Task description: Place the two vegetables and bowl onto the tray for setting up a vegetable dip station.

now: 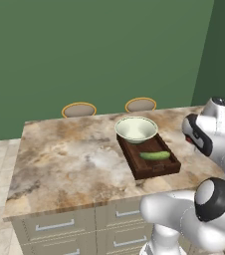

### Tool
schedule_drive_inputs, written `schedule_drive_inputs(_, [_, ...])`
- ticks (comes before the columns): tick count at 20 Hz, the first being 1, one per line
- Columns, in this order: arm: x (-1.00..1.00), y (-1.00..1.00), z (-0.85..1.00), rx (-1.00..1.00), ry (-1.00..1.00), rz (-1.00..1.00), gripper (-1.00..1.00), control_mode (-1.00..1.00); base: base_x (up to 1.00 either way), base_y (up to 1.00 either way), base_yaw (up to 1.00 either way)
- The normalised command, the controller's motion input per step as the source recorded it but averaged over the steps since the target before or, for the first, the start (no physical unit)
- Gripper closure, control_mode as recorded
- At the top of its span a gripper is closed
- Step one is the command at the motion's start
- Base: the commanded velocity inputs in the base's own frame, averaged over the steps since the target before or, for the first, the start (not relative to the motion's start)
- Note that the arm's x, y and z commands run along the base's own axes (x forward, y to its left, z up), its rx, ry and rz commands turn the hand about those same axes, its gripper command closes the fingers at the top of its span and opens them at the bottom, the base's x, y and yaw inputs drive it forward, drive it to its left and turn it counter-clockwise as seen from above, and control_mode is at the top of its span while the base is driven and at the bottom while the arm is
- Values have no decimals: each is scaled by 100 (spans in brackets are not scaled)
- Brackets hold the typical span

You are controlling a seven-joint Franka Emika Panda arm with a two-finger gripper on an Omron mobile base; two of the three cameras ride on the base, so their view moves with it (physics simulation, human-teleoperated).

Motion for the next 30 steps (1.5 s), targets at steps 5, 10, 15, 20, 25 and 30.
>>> schedule_drive_inputs(5, [-4,27,18,-1,0,7,100,-100,0,0,0])
schedule_drive_inputs(10, [-14,28,8,-1,0,8,100,-100,0,0,0])
schedule_drive_inputs(15, [-9,31,9,-1,0,9,100,-100,0,0,0])
schedule_drive_inputs(20, [-2,36,2,-1,0,13,100,-100,0,0,0])
schedule_drive_inputs(25, [0,40,0,-1,0,16,100,-100,0,0,0])
schedule_drive_inputs(30, [0,41,0,-2,0,17,100,-100,0,0,0])
